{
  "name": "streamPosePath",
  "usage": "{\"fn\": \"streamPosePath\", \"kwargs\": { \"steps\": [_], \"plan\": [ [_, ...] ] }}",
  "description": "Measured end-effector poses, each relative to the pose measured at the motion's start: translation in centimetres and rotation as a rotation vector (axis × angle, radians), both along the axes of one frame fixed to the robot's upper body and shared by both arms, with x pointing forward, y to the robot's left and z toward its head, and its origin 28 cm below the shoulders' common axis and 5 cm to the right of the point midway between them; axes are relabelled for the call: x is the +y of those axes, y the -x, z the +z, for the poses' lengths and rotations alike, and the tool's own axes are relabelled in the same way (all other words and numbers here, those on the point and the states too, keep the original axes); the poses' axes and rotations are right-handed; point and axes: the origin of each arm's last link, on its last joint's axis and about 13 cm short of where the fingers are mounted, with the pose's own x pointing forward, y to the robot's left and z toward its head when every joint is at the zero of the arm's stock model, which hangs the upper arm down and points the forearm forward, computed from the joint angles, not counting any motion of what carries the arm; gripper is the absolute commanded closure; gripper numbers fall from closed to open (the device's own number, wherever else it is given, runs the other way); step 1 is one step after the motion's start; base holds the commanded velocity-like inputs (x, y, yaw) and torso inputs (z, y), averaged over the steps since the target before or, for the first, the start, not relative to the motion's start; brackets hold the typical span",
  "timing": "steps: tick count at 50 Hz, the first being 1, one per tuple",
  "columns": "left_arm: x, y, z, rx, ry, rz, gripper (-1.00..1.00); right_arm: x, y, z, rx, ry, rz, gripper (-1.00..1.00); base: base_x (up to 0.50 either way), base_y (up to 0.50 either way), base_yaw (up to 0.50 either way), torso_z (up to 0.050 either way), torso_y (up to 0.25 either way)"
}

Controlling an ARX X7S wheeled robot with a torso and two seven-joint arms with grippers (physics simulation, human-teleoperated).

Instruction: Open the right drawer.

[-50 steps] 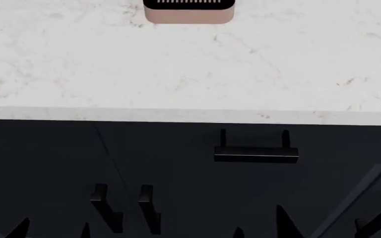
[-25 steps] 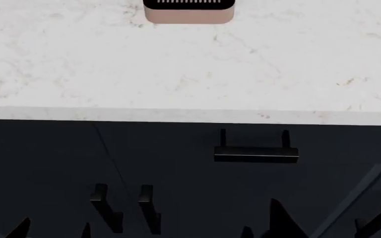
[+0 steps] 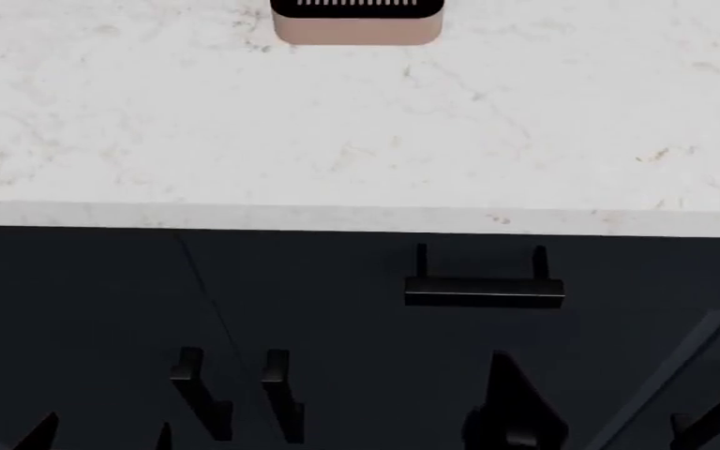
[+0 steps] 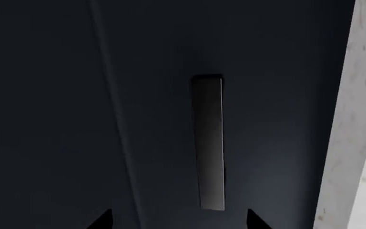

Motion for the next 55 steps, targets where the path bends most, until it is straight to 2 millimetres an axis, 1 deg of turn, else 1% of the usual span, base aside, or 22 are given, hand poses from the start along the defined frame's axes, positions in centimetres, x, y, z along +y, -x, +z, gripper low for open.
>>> {"fn": "streamPosePath", "kwargs": {
  "steps": [16, 41, 55],
  "plan": [
    [0.0, 0.0, -0.1, 0.001, -0.002, 0.001, -1.0, -0.4, -1.7, 0.4, -0.04, 0.046, -0.018, -1.0, 0.0, 0.0, 0.0, 0.0, 0.0],
    [0.0, 0.0, -0.2, 0.003, -0.008, -0.005, -1.0, -0.5, -4.2, 1.7, -0.09, 0.114, -0.006, -1.0, 0.0, 0.0, 0.0, 0.0, 0.0],
    [-0.1, 0.0, -0.3, 0.006, -0.013, -0.006, -1.0, -0.4, -5.2, 1.9, -0.099, 0.148, 0.008, -1.0, 0.0, 0.0, 0.0, 0.0, 0.0]
  ]
}}
